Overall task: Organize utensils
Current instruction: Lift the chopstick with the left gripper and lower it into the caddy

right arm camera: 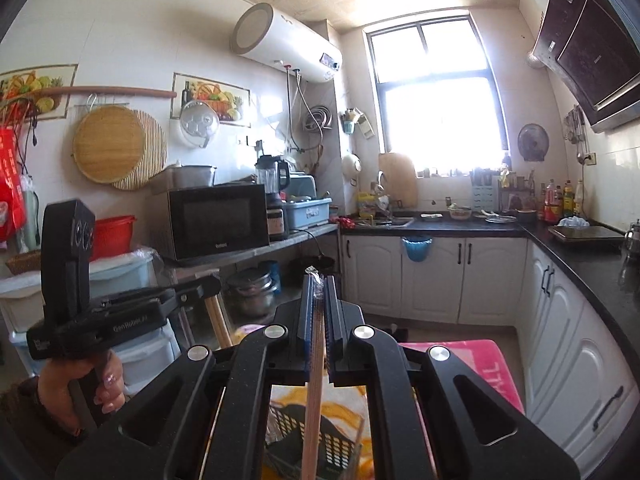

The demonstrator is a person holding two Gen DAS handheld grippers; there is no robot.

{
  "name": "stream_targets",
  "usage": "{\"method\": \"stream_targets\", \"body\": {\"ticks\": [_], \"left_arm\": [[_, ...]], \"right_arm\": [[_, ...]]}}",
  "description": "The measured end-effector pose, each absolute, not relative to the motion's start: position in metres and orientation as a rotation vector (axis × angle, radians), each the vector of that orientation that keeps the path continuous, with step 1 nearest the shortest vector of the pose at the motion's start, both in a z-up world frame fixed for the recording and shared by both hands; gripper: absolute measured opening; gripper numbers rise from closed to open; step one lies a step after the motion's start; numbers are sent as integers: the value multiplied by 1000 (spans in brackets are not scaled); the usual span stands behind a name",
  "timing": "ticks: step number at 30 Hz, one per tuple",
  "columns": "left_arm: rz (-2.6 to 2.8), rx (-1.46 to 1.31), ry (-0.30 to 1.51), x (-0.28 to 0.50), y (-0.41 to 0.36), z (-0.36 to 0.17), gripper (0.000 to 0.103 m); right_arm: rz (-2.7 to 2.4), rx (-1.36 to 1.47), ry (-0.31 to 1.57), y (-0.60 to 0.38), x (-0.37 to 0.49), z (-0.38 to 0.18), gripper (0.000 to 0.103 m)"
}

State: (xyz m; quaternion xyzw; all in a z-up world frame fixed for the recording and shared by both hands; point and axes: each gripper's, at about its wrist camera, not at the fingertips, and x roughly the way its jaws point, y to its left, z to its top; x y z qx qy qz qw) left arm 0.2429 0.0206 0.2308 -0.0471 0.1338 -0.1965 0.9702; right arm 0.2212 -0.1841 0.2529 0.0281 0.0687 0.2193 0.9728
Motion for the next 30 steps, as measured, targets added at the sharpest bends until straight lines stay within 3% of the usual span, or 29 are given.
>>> {"method": "stream_targets", "body": {"ticks": [10, 30], "left_arm": [[-382, -105, 289, 269, 18, 216, 3], [-394, -112, 392, 299, -2, 142, 3]], "right_arm": [[434, 42, 118, -167, 242, 246, 5], [380, 108, 180, -180, 278, 171, 5]]}}
